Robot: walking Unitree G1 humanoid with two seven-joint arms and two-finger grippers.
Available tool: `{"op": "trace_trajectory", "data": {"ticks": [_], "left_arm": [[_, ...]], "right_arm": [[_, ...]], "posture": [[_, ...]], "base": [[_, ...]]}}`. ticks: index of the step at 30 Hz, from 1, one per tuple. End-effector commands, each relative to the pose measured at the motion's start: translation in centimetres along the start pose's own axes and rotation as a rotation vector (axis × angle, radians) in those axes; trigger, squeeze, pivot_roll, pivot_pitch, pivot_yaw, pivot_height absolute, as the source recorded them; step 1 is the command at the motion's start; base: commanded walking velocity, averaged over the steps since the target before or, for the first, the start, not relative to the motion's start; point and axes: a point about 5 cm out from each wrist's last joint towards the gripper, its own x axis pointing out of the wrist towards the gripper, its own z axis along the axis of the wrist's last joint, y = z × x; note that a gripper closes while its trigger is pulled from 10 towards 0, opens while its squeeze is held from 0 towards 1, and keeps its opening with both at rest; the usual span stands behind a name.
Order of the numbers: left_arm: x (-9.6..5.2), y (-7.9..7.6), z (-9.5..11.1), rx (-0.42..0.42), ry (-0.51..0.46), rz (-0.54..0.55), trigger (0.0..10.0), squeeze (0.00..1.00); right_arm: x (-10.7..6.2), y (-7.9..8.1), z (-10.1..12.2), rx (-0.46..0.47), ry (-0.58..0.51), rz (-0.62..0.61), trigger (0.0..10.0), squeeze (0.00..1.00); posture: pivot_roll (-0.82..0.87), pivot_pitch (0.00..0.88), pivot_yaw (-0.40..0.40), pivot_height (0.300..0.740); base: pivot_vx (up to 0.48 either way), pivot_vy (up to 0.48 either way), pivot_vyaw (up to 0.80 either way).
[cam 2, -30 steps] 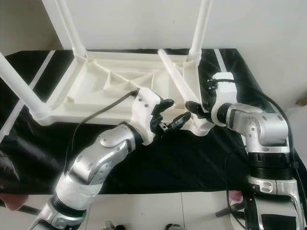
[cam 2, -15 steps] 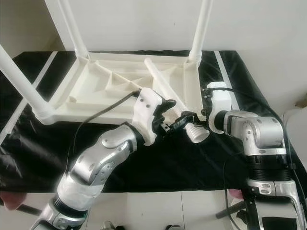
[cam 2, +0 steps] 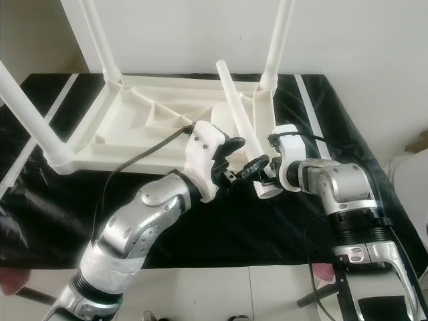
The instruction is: Building children table
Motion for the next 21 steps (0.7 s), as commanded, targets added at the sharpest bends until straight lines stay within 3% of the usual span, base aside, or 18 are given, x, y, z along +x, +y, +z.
{"op": "trace_trajectory", "data": {"ticks": [1, 2, 14, 21], "left_arm": [[-0.1, -0.1, -0.1, 0.001, 0.0, -0.023, 10.0, 0.0], [-0.1, -0.1, 0.0, 0.002, -0.001, -0.02, 10.0, 0.0], [-0.3, 0.2, 0.1, -0.011, -0.003, -0.003, 10.0, 0.0], [-0.3, 0.3, 0.3, -0.031, -0.009, -0.003, 10.0, 0.0]], "right_arm": [[0.2, 0.0, 0.2, -0.02, 0.004, 0.006, 2.9, 0.0], [0.3, 0.0, 0.4, -0.026, -0.001, 0.012, 0.0, 0.0], [0.1, 0.2, 1.4, -0.019, -0.032, 0.072, 0.0, 0.0], [-1.1, -0.8, 2.1, -0.016, -0.055, 0.05, 0.0, 0.0]], "posture": [[-0.15, 0.099, -0.02, 0.74], [-0.15, 0.104, -0.023, 0.74], [-0.15, 0.123, -0.026, 0.74], [-0.15, 0.141, -0.024, 0.74]], "base": [[0.0, 0.0, 0.0], [0.0, 0.0, 0.0], [0.0, 0.0, 0.0], [0.0, 0.0, 0.0]]}}
